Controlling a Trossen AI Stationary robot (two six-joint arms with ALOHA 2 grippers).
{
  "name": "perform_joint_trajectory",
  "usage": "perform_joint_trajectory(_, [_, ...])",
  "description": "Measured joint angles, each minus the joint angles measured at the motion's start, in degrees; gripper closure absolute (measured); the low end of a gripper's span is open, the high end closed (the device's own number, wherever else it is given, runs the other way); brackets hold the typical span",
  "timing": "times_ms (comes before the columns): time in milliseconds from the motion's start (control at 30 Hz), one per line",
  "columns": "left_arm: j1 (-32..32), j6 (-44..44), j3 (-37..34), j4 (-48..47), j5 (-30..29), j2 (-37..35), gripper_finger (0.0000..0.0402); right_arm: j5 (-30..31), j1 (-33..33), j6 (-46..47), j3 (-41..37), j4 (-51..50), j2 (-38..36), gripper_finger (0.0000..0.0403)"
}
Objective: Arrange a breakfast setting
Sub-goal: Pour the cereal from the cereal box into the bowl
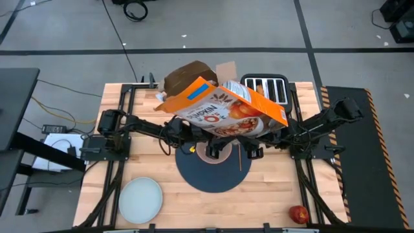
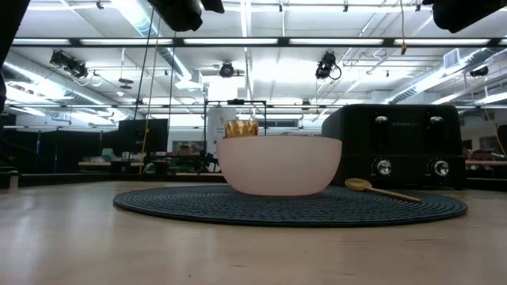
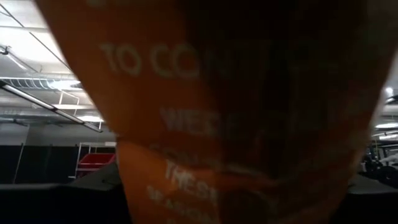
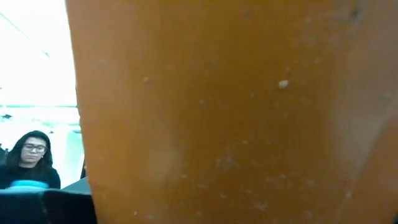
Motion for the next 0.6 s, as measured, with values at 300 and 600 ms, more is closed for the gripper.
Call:
perform_joint_trajectory(300, [-0.13, 0.79, -0.02, -1.09, 1.17, -0.53, 0.0122, 0.93, 2.09, -1.80, 0.00, -1.89, -0.76, 0.0069])
perform_joint_trajectory(600, [-0.32, 4.58, -0.04, -11.69, 1.07, -6.19, 0.0122, 5.62, 5.49, -2.67, 0.00, -8.28, -2.58, 0.0034])
